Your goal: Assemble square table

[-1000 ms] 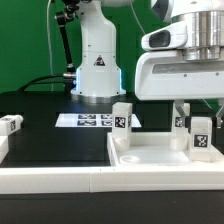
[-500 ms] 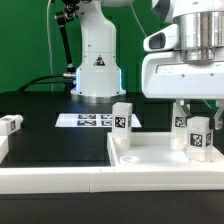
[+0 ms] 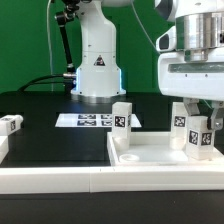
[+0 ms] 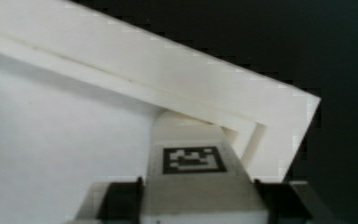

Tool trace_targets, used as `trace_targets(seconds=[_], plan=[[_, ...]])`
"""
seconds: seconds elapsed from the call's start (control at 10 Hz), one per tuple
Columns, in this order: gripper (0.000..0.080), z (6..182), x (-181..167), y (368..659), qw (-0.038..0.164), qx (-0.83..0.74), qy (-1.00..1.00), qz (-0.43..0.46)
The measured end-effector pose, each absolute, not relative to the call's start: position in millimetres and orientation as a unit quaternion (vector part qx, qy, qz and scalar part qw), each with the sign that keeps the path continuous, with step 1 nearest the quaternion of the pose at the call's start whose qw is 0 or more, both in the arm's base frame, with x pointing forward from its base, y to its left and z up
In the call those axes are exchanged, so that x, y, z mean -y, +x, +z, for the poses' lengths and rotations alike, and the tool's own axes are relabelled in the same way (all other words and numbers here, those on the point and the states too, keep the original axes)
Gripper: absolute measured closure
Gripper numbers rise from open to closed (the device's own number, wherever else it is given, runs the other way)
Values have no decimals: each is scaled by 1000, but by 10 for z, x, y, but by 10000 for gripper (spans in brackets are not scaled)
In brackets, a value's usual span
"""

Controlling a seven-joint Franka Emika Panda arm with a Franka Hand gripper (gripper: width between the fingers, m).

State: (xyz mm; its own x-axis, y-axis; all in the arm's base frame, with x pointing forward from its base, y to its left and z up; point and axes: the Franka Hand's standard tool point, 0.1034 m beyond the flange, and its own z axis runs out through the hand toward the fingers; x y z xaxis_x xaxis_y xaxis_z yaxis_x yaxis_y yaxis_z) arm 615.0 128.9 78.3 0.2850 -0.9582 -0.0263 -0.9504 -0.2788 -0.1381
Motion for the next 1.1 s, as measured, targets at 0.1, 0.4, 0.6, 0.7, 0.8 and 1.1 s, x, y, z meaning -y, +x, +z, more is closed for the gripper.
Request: trace_targets(seconds=[0.1, 0.4, 0.6, 0.7, 0.8, 1.1], plan=[[509, 781, -1295, 6150, 65, -614, -786, -29], [428, 778, -1299, 6150, 65, -588, -806, -31], [180, 775, -1296, 6146, 60, -529, -846, -36], [180, 774, -1296, 6144, 58, -485, -872, -38], [159, 774, -1304, 6143, 56, -446, -892, -41], [151, 782, -1298, 6156, 47, -300, -951, -51]])
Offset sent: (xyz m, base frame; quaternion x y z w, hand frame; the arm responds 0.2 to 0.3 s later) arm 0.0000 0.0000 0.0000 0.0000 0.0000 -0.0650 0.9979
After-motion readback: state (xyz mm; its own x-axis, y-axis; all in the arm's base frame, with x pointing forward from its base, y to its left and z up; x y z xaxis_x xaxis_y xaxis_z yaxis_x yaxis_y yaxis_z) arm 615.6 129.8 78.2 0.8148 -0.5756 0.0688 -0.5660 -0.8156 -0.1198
